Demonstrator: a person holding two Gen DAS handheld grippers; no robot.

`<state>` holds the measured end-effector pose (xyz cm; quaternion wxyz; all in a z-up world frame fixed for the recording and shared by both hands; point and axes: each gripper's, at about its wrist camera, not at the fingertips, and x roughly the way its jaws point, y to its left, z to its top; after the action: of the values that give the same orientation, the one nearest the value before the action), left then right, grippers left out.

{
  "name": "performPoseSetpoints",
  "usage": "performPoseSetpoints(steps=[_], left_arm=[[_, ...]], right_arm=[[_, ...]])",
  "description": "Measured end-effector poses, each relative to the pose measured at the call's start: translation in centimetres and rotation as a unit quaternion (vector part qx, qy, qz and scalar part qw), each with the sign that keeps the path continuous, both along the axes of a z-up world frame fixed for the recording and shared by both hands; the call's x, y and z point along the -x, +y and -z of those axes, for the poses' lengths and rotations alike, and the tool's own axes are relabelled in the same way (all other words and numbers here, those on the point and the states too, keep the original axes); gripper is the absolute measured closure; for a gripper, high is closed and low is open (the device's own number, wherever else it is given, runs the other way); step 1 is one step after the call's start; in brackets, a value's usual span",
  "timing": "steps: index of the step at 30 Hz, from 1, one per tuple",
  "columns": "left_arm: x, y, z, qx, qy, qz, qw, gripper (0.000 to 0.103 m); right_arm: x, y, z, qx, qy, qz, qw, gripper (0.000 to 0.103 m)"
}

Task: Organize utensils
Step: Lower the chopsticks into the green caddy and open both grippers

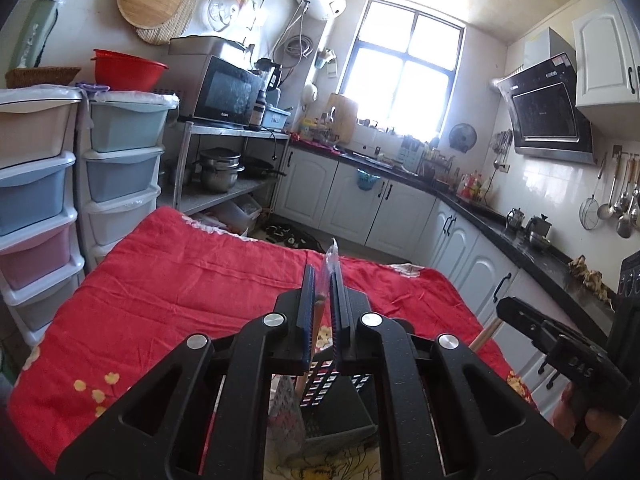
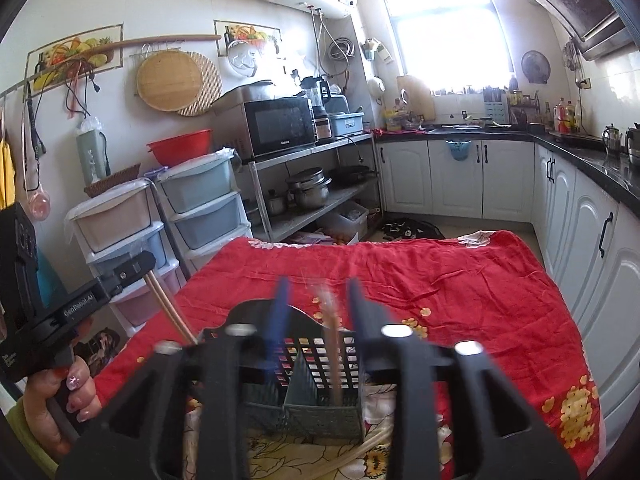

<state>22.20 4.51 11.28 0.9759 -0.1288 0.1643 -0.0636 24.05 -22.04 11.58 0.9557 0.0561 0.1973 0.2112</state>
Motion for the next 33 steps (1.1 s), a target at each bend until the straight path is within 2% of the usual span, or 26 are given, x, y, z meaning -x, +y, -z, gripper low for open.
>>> performPoseSetpoints(steps=[1,3,4,7,9,15,17,20,30,33], left_arm=[[0.1,0.1,0.0,0.000,0.000,-0.001,1.0000,0.089],[0.4,0.2,0.0,0.003,0.001,-0.003,1.0000,0.072],[0.6,0.4,-0.1,0.005,0.000,-0.005,1.0000,0.069],[1.2,0.7,-0.4,0.006,-0.006,-0.008,0.9999,0.057],[1.8,1.0,-0.6,0.011,-0.012,-0.011,0.9998,0.040],[3.0,1.8,-1.2,0.023,-0.021,-0.017,0.9994,0.014],[3.4,2.0,-1.2,0.030,-0.021,-0.016,0.9992,0.011],[4.1,2.2,-1.3,0.034,-0.024,-0.017,0.9990,0.011],[6.1,2.6,-0.7,0.047,-0.017,-0.015,0.9986,0.011],[6.8,2.6,-0.3,0.049,-0.012,-0.013,0.9986,0.011]], right_arm=[[0.2,-0.1,0.0,0.000,-0.002,0.001,1.000,0.063],[0.5,-0.1,-0.1,0.004,-0.006,0.002,1.000,0.058],[0.7,-0.2,-0.2,0.006,-0.008,0.005,1.000,0.054],[1.0,-0.4,-0.3,0.014,-0.011,0.010,1.000,0.052],[1.3,-0.5,-0.3,0.019,-0.013,0.012,1.000,0.049],[2.2,-0.9,-0.3,0.027,-0.017,0.017,0.999,0.042],[2.5,-1.0,-0.3,0.030,-0.019,0.017,0.999,0.039],[3.1,-1.1,-0.3,0.031,-0.023,0.017,0.999,0.034],[5.5,-1.9,-0.2,0.030,-0.022,0.011,0.999,0.031],[6.2,-1.9,-0.2,0.028,-0.021,0.008,0.999,0.026]])
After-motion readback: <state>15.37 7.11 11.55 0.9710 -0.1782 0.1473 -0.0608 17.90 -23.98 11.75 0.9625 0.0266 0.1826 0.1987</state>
